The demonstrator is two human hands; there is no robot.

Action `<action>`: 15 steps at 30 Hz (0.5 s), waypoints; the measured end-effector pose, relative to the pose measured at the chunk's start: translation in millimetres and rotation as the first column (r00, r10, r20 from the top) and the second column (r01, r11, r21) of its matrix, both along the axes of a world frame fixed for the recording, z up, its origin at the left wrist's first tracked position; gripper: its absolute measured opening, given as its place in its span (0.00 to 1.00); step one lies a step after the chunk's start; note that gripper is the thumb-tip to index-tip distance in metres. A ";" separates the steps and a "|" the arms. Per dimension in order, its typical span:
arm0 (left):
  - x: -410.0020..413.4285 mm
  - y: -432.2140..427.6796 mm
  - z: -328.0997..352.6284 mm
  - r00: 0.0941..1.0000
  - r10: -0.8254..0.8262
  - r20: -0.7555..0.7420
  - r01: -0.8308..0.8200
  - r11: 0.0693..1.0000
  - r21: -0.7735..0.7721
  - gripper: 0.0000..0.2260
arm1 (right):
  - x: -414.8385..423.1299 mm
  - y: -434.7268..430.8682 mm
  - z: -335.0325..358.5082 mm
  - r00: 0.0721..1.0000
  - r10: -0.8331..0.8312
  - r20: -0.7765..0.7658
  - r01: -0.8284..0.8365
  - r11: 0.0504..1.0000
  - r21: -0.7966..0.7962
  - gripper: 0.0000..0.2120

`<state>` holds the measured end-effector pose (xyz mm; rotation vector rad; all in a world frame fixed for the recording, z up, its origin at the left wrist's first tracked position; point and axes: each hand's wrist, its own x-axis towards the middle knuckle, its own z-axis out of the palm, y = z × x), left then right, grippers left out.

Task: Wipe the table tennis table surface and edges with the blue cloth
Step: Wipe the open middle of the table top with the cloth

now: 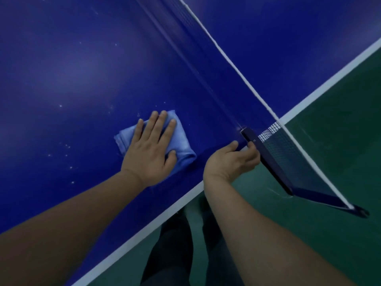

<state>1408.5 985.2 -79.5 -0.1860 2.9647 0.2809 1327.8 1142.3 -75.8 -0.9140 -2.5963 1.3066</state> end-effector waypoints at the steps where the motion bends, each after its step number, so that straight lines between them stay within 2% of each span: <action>1: 0.0 -0.8 -0.8 1.000 -0.007 -0.005 0.007 1.000 -0.007 0.32 | 2.5 0.1 -3.7 1.000 0.004 0.007 -0.005 0.999 0.033 0.19; 9: -7.8 -17.4 -6.3 1.000 -0.021 -0.005 0.021 1.000 -0.007 0.31 | 5.3 -4.9 -17.1 0.999 0.034 0.003 -0.034 0.990 0.140 0.18; 12: -32.4 -28.8 -7.5 0.992 0.128 -0.018 -0.129 0.990 -0.060 0.32 | 4.3 -6.7 -17.6 0.998 0.063 0.008 -0.063 0.984 0.164 0.17; 13: -30.4 -24.2 -7.1 0.991 0.134 -0.019 -0.135 0.989 -0.066 0.32 | 4.1 -6.8 -16.5 0.998 0.062 0.011 -0.063 0.984 0.165 0.17; 15: -9.1 -7.2 -9.2 1.000 -0.003 -0.011 0.003 0.999 -0.039 0.32 | 3.9 -6.4 -13.7 0.998 0.059 0.018 -0.061 0.984 0.167 0.17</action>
